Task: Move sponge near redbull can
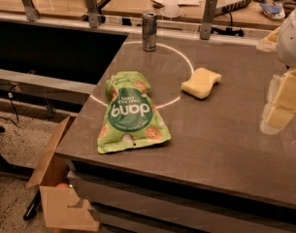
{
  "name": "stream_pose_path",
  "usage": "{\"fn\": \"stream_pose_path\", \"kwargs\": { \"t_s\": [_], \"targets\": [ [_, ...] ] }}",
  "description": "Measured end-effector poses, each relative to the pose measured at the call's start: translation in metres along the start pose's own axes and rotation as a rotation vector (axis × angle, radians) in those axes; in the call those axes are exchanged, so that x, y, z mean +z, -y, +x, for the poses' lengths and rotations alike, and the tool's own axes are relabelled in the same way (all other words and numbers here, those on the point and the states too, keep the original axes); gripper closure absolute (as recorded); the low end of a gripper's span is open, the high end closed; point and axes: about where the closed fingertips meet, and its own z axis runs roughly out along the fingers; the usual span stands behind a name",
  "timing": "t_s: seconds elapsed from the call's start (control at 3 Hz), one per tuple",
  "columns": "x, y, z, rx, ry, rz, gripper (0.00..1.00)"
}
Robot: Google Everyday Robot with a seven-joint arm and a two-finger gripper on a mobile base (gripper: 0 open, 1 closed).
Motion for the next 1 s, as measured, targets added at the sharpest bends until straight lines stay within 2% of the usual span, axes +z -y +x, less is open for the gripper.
{"fn": "stream_pose_path", "kwargs": {
  "t_s": [0.33, 0.67, 1.0],
  "targets": [
    [0.0, 0.002, 0.0, 0.009, 0.016, 0.004, 0.0],
    [-0.001, 0.019, 0.005, 0.091, 0.149, 0.033, 0.0],
    [0.016, 0.025, 0.025, 0.241, 0.283, 0.063, 0.0]
  ]
}}
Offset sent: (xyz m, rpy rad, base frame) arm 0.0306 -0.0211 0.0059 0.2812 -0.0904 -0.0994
